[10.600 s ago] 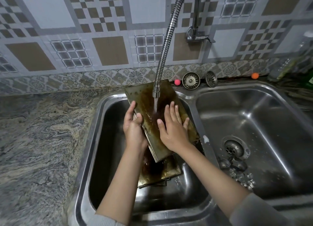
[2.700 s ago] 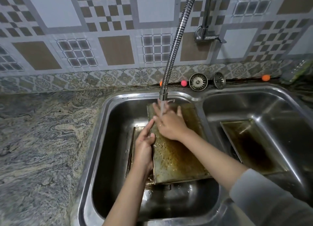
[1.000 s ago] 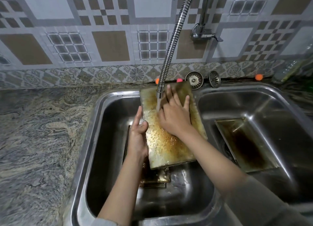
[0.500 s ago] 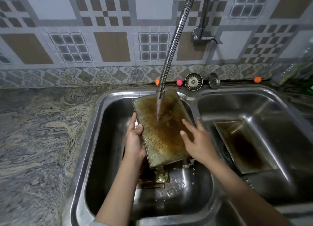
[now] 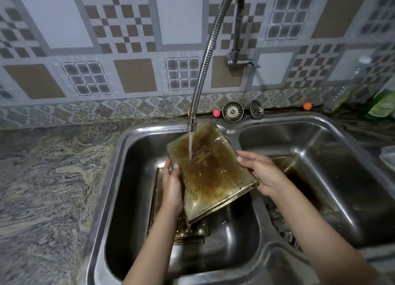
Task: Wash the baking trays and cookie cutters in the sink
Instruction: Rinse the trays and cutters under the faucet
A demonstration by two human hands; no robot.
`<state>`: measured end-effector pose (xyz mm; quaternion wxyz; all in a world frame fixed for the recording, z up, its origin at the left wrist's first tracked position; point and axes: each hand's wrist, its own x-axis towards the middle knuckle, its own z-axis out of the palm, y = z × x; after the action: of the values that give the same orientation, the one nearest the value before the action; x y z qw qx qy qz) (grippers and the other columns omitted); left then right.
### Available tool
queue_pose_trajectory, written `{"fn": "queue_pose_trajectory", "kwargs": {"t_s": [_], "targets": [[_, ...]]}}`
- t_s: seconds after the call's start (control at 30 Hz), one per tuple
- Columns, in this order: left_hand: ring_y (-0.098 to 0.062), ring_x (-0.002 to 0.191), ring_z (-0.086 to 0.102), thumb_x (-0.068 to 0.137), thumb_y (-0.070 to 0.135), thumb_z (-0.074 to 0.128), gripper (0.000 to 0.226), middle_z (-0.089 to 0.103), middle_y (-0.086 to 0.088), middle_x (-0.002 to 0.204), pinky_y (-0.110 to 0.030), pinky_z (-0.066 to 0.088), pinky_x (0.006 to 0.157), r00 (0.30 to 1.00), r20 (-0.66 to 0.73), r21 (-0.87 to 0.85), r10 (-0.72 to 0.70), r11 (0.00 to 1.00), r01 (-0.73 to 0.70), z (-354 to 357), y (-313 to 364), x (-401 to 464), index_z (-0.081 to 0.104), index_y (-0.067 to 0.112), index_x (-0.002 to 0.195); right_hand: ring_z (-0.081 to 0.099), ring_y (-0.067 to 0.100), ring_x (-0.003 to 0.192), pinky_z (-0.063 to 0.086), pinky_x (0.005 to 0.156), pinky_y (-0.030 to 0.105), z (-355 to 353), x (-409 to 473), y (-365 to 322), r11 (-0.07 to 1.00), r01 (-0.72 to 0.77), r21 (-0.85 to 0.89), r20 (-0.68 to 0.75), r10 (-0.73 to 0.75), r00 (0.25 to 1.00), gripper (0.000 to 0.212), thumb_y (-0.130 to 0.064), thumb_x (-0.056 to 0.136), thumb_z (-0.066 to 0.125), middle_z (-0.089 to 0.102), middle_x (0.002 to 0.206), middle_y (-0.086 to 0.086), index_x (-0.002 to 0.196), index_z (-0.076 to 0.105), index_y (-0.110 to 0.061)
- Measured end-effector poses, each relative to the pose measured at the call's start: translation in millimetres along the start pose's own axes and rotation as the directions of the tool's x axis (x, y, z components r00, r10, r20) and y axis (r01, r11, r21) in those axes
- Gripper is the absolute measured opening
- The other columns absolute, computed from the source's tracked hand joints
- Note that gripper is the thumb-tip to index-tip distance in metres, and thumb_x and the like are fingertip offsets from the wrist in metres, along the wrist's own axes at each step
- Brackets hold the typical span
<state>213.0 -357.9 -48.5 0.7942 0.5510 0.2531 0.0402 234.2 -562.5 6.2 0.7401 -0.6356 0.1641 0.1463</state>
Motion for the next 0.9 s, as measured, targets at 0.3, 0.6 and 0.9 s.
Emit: {"fn": "queue_pose_trajectory", "kwargs": {"t_s": [0.3, 0.6, 0.9], "targets": [[-0.024, 0.141, 0.027, 0.102, 0.034, 0.036, 0.053, 0.026, -0.006, 0.156, -0.034, 0.029, 0.099, 0.994, 0.105, 0.062, 0.043, 0.997, -0.05, 18.8, 6.2, -3.2, 0.02, 0.027, 0.152, 0.04, 0.006, 0.124, 0.033, 0.088, 0.007, -0.3, -20.2, -12.7, 0.943, 0.277, -0.183, 0.087, -0.265, 0.96, 0.042, -0.007, 0.097, 0.048, 0.05, 0.134, -0.002, 0.135, 0.051, -0.023], [-0.028, 0.134, 0.042, 0.099, 0.046, 0.036, 0.054, 0.038, -0.011, 0.151, -0.044, 0.035, 0.109, 0.981, 0.19, 0.098, -0.042, 0.995, 0.024, 13.5, -7.6, 10.0, 0.024, 0.032, 0.15, 0.05, 0.005, 0.122, 0.042, 0.102, 0.02, -2.6, -31.6, -22.1, 0.859, 0.459, -0.227, 0.035, -0.464, 0.885, 0.042, 0.001, 0.094, 0.05, 0.056, 0.133, -0.003, 0.127, 0.057, -0.024], [-0.023, 0.14, 0.031, 0.1, 0.047, 0.031, 0.056, 0.032, -0.003, 0.154, -0.049, 0.022, 0.116, 0.972, 0.213, 0.169, -0.103, 0.983, 0.067, 17.1, -35.1, 19.0, 0.026, 0.022, 0.149, 0.056, -0.005, 0.107, 0.04, 0.093, 0.009, -62.1, -30.7, -30.0, 0.732, 0.433, -0.526, -0.16, -0.585, 0.795, 0.045, -0.002, 0.091, 0.057, 0.054, 0.123, -0.016, 0.125, 0.058, -0.03]]}}
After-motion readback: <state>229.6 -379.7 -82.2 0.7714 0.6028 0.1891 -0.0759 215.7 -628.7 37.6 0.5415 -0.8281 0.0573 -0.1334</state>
